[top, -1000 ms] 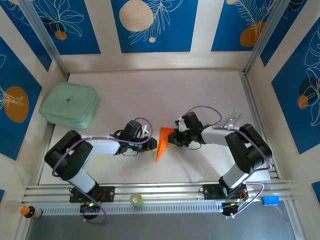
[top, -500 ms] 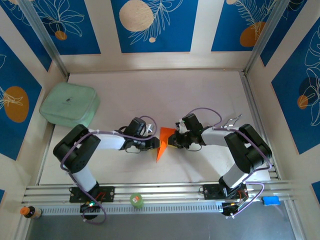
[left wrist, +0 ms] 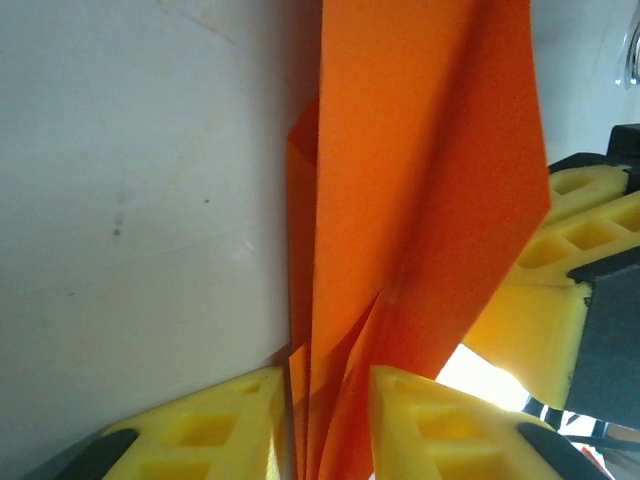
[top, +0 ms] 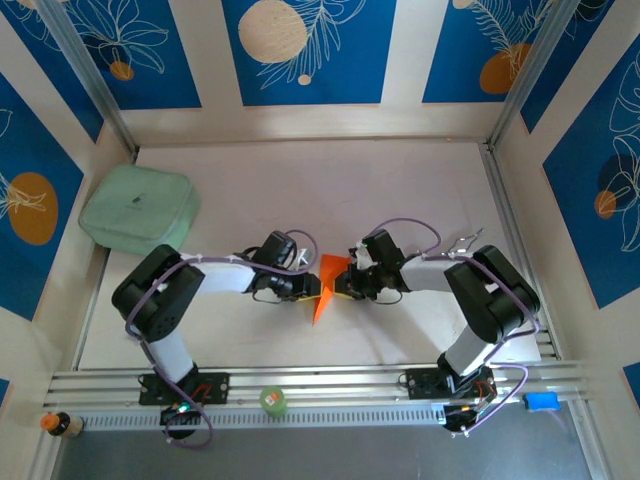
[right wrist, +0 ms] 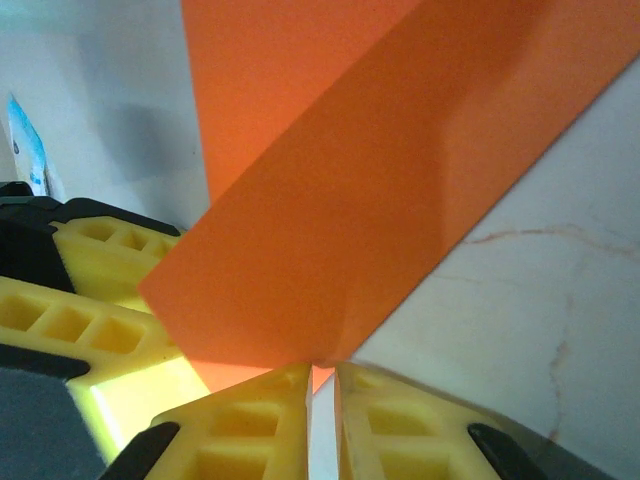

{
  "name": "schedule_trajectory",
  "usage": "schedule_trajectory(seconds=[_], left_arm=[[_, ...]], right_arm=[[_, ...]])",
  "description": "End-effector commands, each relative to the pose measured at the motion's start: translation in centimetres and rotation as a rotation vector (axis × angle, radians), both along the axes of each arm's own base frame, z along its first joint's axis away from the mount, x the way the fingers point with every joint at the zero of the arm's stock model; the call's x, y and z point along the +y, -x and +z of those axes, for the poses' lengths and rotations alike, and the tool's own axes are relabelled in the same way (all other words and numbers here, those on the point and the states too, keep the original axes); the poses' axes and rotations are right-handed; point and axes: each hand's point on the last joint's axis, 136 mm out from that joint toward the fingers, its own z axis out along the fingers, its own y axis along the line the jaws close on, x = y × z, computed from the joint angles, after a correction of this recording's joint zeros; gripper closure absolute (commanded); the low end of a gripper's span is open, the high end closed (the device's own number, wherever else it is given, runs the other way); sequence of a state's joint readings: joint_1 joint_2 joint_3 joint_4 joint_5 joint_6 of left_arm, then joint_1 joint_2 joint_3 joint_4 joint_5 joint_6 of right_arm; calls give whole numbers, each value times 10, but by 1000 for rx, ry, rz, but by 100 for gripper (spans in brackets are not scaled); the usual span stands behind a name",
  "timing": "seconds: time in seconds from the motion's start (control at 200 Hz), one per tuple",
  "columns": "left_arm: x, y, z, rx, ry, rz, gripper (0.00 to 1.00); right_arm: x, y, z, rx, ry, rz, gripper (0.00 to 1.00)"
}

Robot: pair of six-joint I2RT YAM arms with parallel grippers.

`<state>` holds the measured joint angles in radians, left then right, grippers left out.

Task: Fold a paper plane with a square sheet of paper (pick it up from the middle)
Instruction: Turn over a paper plane at the center of the table.

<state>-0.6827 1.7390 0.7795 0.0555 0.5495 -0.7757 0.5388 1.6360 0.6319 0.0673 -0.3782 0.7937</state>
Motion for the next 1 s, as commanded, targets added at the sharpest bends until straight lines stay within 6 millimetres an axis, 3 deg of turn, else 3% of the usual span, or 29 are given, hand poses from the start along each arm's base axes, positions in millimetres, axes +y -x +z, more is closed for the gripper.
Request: schedule_trajectory(seconds=[0.0, 0.545, 0.995], left_arm=[[-2, 6, -1, 38, 12, -35, 74], [-19, 6, 9, 60, 115, -69, 76], [-20, 9, 2, 87, 116, -71, 75]], right_arm=[[4, 8, -2, 26, -21, 23, 87], [7, 10, -5, 39, -37, 35, 88], [3, 10, -7, 42, -38, 21, 88]])
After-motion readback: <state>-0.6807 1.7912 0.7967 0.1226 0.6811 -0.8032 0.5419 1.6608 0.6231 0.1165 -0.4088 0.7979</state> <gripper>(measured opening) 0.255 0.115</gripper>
